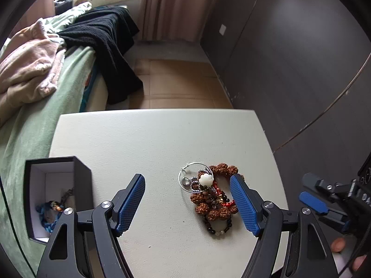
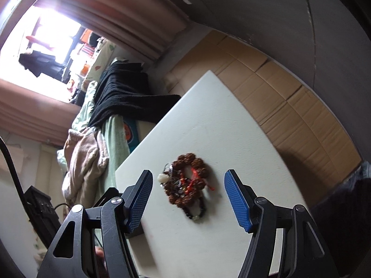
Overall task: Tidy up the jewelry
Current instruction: 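Move the left gripper to the silver hoop earring on the brown bead bracelet, then grasp the hoop earring with the left gripper while the right grasps the red-string bracelet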
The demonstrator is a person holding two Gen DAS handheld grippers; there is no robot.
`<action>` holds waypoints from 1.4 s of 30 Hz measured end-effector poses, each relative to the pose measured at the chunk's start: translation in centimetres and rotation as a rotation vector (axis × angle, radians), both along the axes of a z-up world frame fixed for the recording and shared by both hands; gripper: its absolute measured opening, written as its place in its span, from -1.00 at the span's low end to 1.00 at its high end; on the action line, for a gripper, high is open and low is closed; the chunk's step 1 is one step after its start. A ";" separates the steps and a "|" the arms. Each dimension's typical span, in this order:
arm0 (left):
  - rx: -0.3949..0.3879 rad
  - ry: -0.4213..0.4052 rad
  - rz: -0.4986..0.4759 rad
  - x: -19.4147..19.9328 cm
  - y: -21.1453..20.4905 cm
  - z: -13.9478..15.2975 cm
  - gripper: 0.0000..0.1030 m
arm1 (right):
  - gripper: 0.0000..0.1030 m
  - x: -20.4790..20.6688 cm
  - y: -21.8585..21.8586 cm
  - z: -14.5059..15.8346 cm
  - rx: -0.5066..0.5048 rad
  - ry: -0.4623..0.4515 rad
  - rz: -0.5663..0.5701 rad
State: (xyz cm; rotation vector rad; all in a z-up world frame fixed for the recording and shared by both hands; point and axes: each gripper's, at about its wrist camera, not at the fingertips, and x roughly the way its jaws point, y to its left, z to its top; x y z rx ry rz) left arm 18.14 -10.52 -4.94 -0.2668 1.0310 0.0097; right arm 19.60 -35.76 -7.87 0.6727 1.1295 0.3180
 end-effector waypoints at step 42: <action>-0.114 0.055 0.054 0.7 0.1 -1.1 0.00 | 0.11 1.7 1.9 -4.7 0.054 0.130 0.070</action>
